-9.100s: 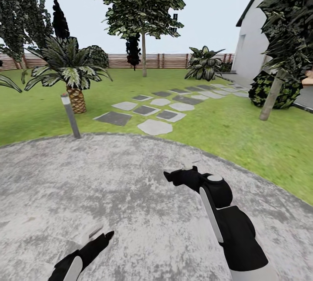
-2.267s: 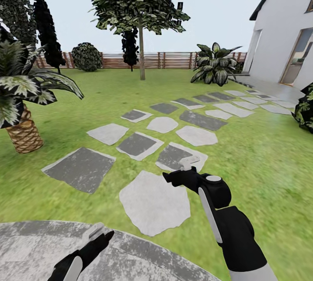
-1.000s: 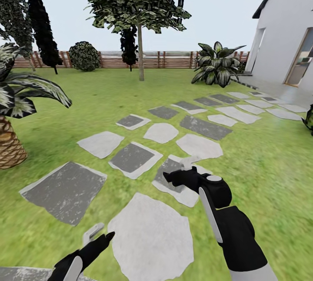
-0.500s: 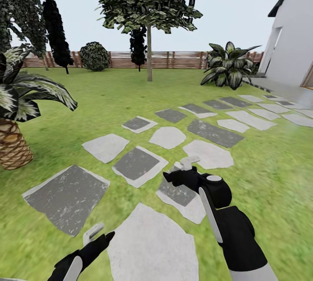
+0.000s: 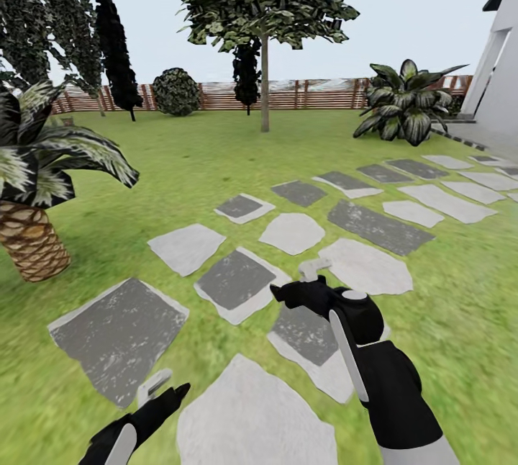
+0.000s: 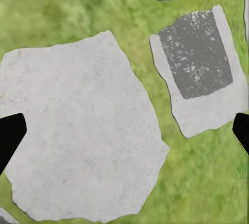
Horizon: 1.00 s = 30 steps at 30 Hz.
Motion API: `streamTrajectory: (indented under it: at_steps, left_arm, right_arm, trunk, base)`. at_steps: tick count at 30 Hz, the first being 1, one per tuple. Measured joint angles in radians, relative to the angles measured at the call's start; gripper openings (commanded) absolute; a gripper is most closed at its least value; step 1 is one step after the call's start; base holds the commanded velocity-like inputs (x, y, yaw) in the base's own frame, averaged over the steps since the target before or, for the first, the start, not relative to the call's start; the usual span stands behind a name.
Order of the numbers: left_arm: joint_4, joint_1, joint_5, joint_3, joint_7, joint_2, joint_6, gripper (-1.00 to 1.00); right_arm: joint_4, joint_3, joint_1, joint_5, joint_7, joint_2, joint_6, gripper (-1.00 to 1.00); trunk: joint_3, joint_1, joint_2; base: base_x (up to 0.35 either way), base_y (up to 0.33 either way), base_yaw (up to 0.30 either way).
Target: Take the three Easter eggs out of the wicker basket on the lawn in the garden, then place them on the lawn next to a single tree (choose any tree) so that all three eggs are next to the same tree and none are left in the basket.
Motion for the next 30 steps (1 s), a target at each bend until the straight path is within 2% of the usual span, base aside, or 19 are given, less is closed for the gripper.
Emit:
streamTrajectory:
  at_steps: [30]
  left_arm:
    - [0.0,0.0,0.001,0.0,-0.002,0.001,0.0,1.0]
  right_arm:
    - [0.0,0.0,0.0,0.0,0.0,-0.001,-0.001,1.0]
  trunk:
    - [0.094,-0.115,0.21]
  base:
    - [0.334,-0.084,0.002]
